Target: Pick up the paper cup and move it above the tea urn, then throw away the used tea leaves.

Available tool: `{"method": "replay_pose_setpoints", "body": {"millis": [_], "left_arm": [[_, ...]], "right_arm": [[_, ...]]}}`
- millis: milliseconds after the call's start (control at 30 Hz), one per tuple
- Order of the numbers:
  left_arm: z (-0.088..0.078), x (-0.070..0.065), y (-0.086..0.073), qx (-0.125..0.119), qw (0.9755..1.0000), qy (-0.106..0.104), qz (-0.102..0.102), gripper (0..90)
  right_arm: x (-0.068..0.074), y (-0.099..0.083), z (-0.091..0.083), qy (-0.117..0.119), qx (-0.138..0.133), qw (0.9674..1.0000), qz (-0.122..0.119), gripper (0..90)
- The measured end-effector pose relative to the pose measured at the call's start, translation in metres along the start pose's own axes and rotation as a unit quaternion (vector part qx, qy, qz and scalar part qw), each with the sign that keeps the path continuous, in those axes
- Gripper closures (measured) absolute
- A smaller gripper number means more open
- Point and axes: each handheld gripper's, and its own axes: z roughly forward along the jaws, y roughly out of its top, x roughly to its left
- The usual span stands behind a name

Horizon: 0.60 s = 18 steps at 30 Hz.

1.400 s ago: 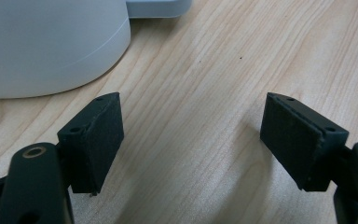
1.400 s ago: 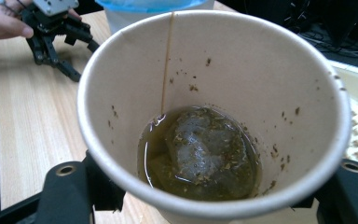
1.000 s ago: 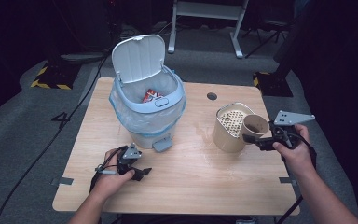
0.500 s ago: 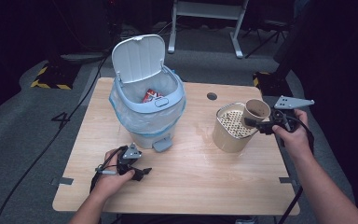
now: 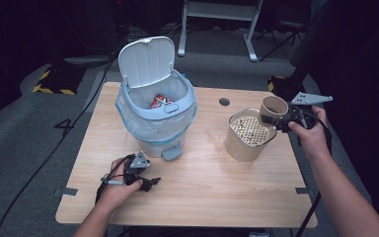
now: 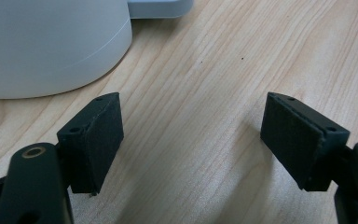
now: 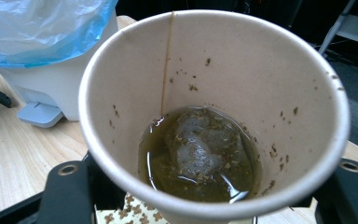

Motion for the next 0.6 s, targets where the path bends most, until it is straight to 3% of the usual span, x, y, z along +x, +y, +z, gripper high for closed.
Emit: {"method": "replay_pose_setpoints", "body": {"millis": [267, 367, 467, 600], "left_arm": [[0.0000, 0.0001, 0.0000, 0.000, 1.0000, 0.000, 0.000, 21.4], [0.0000, 0.0001, 0.0000, 0.000, 1.0000, 0.000, 0.000, 21.4], [0.0000, 0.0000, 0.0000, 0.000, 1.0000, 0.000, 0.000, 21.4], [0.0000, 0.0001, 0.0000, 0.000, 1.0000, 0.000, 0.000, 21.4]], "right_arm": [[-0.0021, -0.0007, 0.0056, -0.027, 0.007, 0.9995, -0.015, 33.0], [-0.0026, -0.0002, 0.0057, -0.050, 0.014, 0.9974, -0.050, 33.1], [-0.0026, 0.0000, 0.0060, -0.058, 0.014, 0.9957, -0.071, 33.1], [-0.0001, 0.0018, 0.0056, -0.075, 0.024, 0.9903, -0.115, 33.3]]}}
